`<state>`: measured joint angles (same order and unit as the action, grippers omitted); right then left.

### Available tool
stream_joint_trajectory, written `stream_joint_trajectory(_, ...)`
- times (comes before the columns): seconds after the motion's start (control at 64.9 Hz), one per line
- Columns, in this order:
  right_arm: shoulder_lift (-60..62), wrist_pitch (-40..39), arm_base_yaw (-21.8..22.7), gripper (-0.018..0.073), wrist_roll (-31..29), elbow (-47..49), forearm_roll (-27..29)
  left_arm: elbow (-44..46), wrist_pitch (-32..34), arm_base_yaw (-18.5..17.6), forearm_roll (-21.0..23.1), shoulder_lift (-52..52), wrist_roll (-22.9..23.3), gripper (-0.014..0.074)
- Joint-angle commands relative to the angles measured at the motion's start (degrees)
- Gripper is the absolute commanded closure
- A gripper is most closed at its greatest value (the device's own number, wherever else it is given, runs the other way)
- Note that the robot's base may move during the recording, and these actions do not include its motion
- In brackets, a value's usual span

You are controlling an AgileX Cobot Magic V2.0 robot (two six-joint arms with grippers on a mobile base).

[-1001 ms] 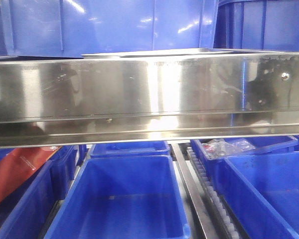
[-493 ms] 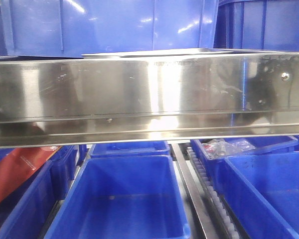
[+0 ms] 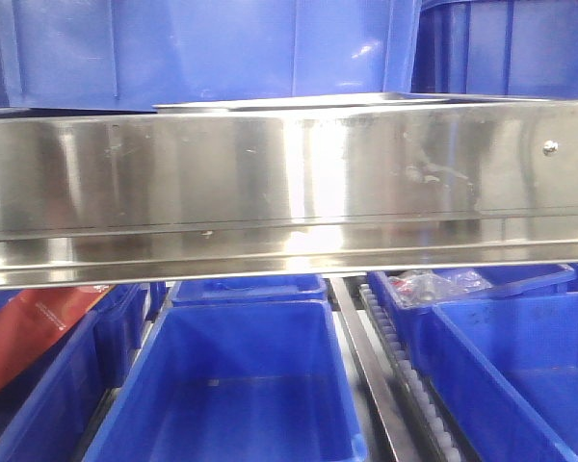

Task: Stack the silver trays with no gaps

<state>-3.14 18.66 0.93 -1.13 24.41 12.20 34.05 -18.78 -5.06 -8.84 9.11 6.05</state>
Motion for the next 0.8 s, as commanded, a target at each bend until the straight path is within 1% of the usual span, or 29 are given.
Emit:
stream_joint_trajectory(0.0, -4.67, 6.27, 0.11, 0.0637, 0.00, 8.09, -1.81, 10.13, -10.88, -0.36, 0.46, 8.22, -0.07, 0.0605)
stream_joint_trajectory(0.062, -10.36, 12.71, 0.11, 0.0637, 0.00, 14.66, -1.95, 16.67, -17.57, -0.36, 3.93, 14.78, -0.07, 0.0605)
stream_joint_trajectory(0.092, -13.97, 16.55, 0.11, 0.0637, 0.00, 18.31, -1.95, 19.89, -20.75, -0.36, 6.37, 18.38, -0.07, 0.0605)
stream_joint_trajectory(0.123, -17.73, 20.08, 0.11, 0.0637, 0.00, 21.97, -1.95, 22.70, -23.34, -0.36, 9.56, 21.86, -0.31, 0.0605)
stream_joint_trajectory(0.154, -21.60, 22.63, 0.11, 0.0637, 0.00, 25.61, -1.95, 25.13, -25.42, -0.36, 13.51, 25.08, -1.85, 0.0605)
stream_joint_trajectory(0.185, -25.48, 25.67, 0.11, 0.0637, 0.00, 29.22, -1.95, 26.78, -26.60, -0.36, 17.04, 27.53, -4.43, 0.0605)
stream_joint_trajectory(0.231, -30.83, 29.95, 0.11, 0.0637, 0.00, 34.16, -1.07, 29.41, -28.03, -0.36, 24.80, 32.08, -8.15, 0.0605)
stream_joint_trajectory(0.293, -37.64, 34.30, 0.01, 0.0637, -0.11, 40.16, -0.01, 31.28, -28.94, -0.36, 32.40, 36.82, -10.99, 0.0605)
stream_joint_trajectory(0.339, -42.74, 37.32, 0.01, 0.0637, -1.45, 44.33, 1.24, 32.10, -29.59, -0.51, 36.48, 40.00, -12.16, 0.0605)
stream_joint_trajectory(0.385, -47.40, 39.73, 0.01, 0.0637, -3.40, 47.87, 2.55, 32.41, -29.94, -1.52, 37.96, 43.07, -12.53, 0.0605)
stream_joint_trajectory(0.431, -52.63, 41.96, -0.10, 0.0637, -5.05, 51.54, 4.06, 32.41, -29.60, -3.85, 37.97, 46.28, -12.53, 0.0605)
stream_joint_trajectory(0.477, -56.13, 43.27, -0.10, 0.0637, -5.48, 53.74, 4.90, 32.41, -28.84, -6.80, 36.94, 48.82, -12.53, 0.0606)
stream_joint_trajectory(0.524, -59.11, 43.92, -0.72, 0.0637, -5.48, 55.43, 4.99, 32.41, -27.28, -10.54, 35.00, 51.50, -12.41, 0.0607)
stream_joint_trajectory(0.554, -61.18, 44.06, -1.72, 0.0637, -5.48, 56.44, 4.99, 32.46, -25.35, -14.22, 33.44, 53.18, -11.34, 0.0614)
stream_joint_trajectory(0.57, -61.81, 43.79, -2.11, 0.0637, -5.48, 56.68, 4.88, 32.55, -24.64, -15.45, 32.58, 53.89, -10.95, 0.0615)
stream_joint_trajectory(0.616, -63.64, 42.95, -3.44, 0.0637, -5.48, 57.05, 4.77, 32.99, -22.27, -19.81, 28.38, 56.58, -8.41, 0.0615)
stream_joint_trajectory(0.647, -65.01, 41.68, -4.69, 0.0637, -5.48, 57.05, 4.33, 33.66, -21.06, -22.88, 24.87, 58.74, -5.59, 0.0615)
stream_joint_trajectory(0.708, -67.82, 40.14, -7.25, 0.0637, -5.48, 57.05, 2.20, 35.60, -20.25, -27.35, 18.40, 62.49, 0.78, 0.0615)
stream_joint_trajectory(0.755, -69.92, 39.21, -9.04, 0.0637, -5.48, 57.05, 0.19, 37.81, -20.82, -30.65, 11.19, 66.51, 5.66, 0.0615)
stream_joint_trajectory(0.785, -71.08, 38.88, -9.95, 0.0637, -5.48, 57.05, -0.58, 39.22, -21.64, -32.57, 7.65, 68.48, 8.26, 0.0615)
